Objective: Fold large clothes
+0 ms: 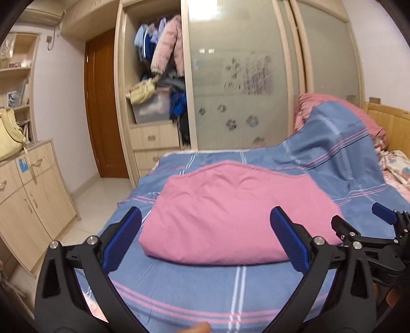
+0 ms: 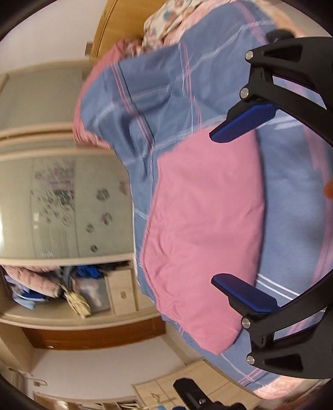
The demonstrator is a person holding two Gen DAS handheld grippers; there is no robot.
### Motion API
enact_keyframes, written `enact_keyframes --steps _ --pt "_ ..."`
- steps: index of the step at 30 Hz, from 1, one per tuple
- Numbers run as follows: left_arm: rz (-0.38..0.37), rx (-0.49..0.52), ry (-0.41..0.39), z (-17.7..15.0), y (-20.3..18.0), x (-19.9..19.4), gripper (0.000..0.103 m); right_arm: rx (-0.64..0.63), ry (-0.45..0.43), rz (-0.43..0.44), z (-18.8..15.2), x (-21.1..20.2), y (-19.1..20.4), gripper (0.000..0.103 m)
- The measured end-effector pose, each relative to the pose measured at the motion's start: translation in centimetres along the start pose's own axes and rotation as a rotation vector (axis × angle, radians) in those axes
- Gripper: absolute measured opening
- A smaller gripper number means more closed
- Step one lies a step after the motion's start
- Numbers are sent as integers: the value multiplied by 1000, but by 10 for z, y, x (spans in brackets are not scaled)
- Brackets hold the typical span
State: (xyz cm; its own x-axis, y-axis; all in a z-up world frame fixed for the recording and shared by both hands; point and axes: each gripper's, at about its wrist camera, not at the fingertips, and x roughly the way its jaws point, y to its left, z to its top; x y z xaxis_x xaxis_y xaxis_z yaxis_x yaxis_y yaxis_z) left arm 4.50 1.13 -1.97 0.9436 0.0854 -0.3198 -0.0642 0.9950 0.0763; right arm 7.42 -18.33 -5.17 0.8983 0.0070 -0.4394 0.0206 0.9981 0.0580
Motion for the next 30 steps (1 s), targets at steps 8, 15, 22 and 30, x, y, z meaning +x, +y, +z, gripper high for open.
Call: enact_keyframes --steps 8,15,22,30 --pt "-49 -23 -53 0 -12 -100 101 -34 -20 -33 -10 -80 -5 102" --pt "-52 -35 -67 -3 -12 -136 101 -27 -50 -45 -14 -128 -4 102" --pt "-64 -13 -69 -3 -16 -153 101 -54 -86 -60 -11 -156 -1 102" --pt "-71 -8 -69 -2 -15 -153 101 -58 -92 -56 -11 -163 1 102"
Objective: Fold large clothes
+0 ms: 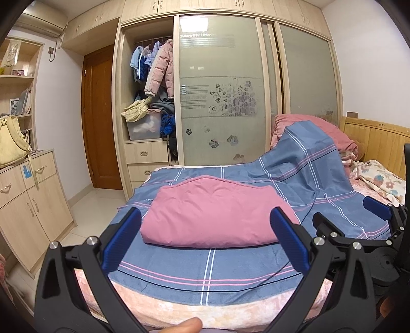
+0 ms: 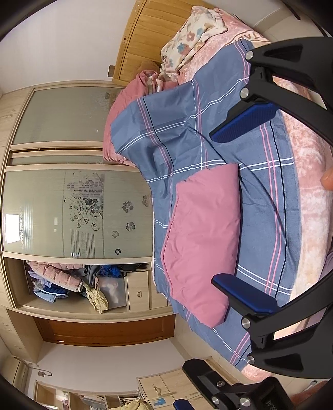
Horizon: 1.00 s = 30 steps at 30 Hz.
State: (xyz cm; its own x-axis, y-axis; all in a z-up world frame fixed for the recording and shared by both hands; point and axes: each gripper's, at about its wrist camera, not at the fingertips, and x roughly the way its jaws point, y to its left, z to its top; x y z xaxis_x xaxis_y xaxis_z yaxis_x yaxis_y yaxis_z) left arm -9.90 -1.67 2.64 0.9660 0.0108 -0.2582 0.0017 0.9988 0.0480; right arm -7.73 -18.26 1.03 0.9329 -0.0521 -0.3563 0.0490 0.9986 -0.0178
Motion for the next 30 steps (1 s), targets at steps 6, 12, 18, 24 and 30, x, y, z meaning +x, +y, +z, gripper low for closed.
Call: enact_keyframes --steps 6,12,18,24,30 --pt "-2 -3 8 -1 4 2 101 -4 3 5 0 -2 2 102" --pt "-4 2 12 -2 3 2 101 -11 8 19 0 -3 6 102" --pt "-12 5 16 -3 5 3 101 -18 10 24 0 -3 8 102" --pt "-13 6 16 -3 6 3 101 -19 9 25 0 -4 9 102" --pt "-11 6 13 -4 6 3 101 -22 5 24 1 -5 11 102"
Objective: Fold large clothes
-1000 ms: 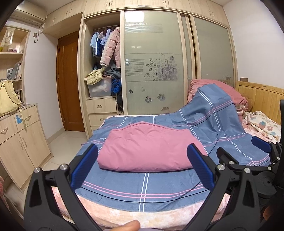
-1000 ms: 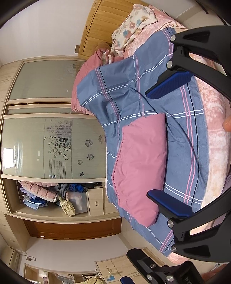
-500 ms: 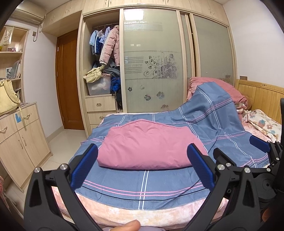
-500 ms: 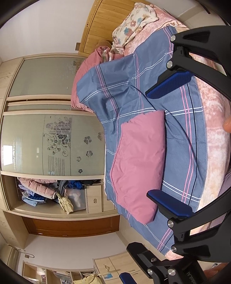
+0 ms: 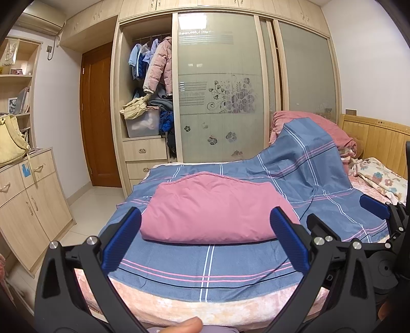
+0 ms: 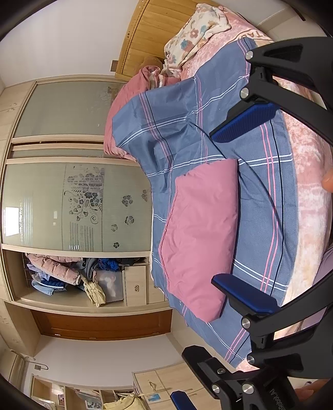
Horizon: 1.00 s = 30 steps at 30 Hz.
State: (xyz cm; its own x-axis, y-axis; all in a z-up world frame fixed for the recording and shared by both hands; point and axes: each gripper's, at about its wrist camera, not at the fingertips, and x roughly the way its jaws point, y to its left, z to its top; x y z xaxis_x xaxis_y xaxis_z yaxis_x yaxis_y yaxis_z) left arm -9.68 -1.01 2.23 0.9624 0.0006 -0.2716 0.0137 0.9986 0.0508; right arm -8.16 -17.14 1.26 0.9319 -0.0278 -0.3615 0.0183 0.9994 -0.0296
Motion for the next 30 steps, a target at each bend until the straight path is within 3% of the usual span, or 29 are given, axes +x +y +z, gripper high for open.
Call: enact_keyframes --steps 30 --pt "-1 -5 7 -2 -1 -1 101 -20 4 8 3 1 -10 102"
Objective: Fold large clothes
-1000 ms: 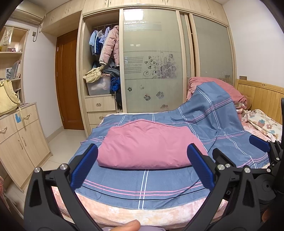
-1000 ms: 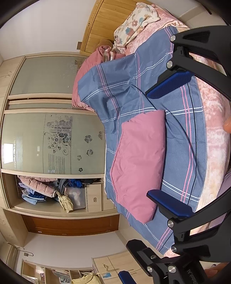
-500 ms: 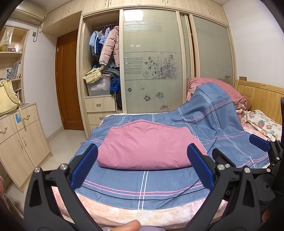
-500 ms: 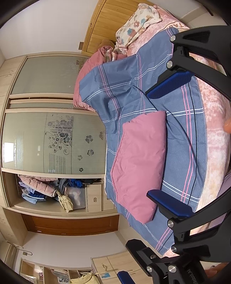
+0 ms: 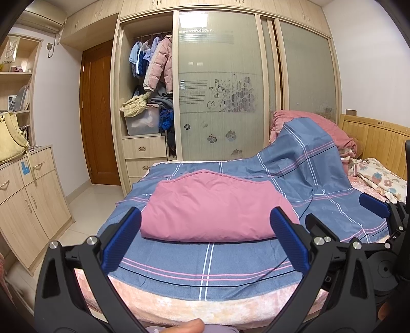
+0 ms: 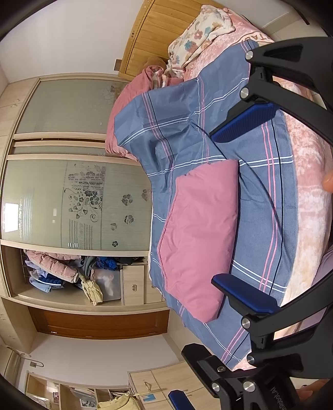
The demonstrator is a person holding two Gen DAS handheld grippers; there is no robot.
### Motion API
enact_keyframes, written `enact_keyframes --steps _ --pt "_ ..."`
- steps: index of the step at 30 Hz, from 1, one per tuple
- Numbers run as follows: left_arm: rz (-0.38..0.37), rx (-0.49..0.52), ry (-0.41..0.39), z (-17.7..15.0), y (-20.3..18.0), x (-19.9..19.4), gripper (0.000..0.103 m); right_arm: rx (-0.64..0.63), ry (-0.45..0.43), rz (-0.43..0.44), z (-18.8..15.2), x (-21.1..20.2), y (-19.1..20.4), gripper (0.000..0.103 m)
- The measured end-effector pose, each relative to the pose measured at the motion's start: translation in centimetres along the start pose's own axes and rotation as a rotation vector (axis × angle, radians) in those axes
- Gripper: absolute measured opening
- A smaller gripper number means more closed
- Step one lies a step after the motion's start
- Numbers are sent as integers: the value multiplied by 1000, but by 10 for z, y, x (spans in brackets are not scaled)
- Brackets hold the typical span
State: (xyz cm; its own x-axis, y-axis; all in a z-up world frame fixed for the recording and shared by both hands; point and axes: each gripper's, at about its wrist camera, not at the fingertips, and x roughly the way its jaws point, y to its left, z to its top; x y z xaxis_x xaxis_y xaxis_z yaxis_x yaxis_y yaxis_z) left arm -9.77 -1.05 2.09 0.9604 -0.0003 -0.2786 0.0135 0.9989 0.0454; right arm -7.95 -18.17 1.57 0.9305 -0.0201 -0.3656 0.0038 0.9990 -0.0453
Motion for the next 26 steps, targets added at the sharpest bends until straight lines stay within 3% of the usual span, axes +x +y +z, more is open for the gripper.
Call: enact_keyframes --steps 26 --pt "-11 -5 14 -11 0 10 101 -21 23 13 -10 20 -15 102"
